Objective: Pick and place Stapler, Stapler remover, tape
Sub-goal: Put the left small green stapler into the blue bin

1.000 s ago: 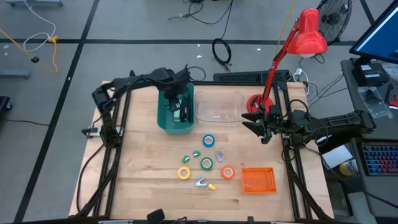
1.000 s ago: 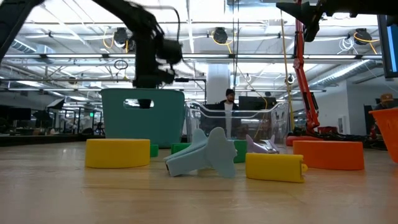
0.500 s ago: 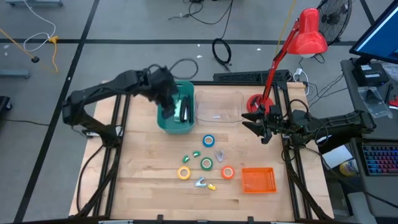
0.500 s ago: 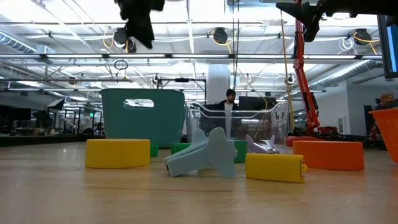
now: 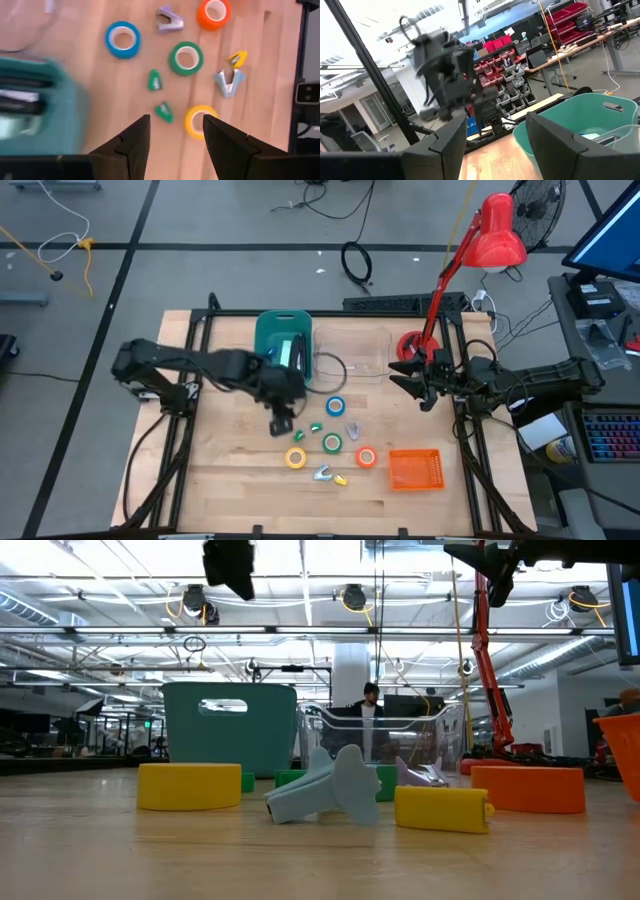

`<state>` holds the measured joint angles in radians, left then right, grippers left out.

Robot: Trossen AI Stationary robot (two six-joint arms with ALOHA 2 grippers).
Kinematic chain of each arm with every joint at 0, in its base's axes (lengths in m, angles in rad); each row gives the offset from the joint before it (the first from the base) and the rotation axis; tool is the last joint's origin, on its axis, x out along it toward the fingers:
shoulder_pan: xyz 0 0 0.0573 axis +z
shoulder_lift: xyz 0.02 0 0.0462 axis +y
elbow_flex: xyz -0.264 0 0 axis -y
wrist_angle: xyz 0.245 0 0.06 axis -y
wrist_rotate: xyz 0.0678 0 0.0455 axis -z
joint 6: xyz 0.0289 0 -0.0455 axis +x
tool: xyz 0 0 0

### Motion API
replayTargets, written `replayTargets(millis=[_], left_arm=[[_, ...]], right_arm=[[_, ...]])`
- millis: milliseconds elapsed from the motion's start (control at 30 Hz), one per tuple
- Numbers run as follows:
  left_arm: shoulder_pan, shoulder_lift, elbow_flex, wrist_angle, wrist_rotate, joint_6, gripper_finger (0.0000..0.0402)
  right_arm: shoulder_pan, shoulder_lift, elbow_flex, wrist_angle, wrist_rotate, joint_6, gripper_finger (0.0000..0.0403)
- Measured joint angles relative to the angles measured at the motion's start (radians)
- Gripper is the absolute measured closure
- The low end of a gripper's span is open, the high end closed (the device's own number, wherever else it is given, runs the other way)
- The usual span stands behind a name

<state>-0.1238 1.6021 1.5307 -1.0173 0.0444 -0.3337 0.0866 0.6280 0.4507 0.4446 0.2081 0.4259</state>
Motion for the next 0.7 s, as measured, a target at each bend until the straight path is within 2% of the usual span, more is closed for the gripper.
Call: replayTargets(millis=[433, 700], left_arm=[[-0.023, 0.286, 0.000, 0.025, 0.028, -0.236, 0.0218], [-0.024, 0.380, 0.000, 0.026, 0.026, -0.329, 0.0218]], right_arm=[[0.000, 0.001, 0.000, -0.008, 0.000, 0.000, 0.0206], [0.000, 0.001, 0.000, -0.009, 0.000, 0.007, 0.0206]])
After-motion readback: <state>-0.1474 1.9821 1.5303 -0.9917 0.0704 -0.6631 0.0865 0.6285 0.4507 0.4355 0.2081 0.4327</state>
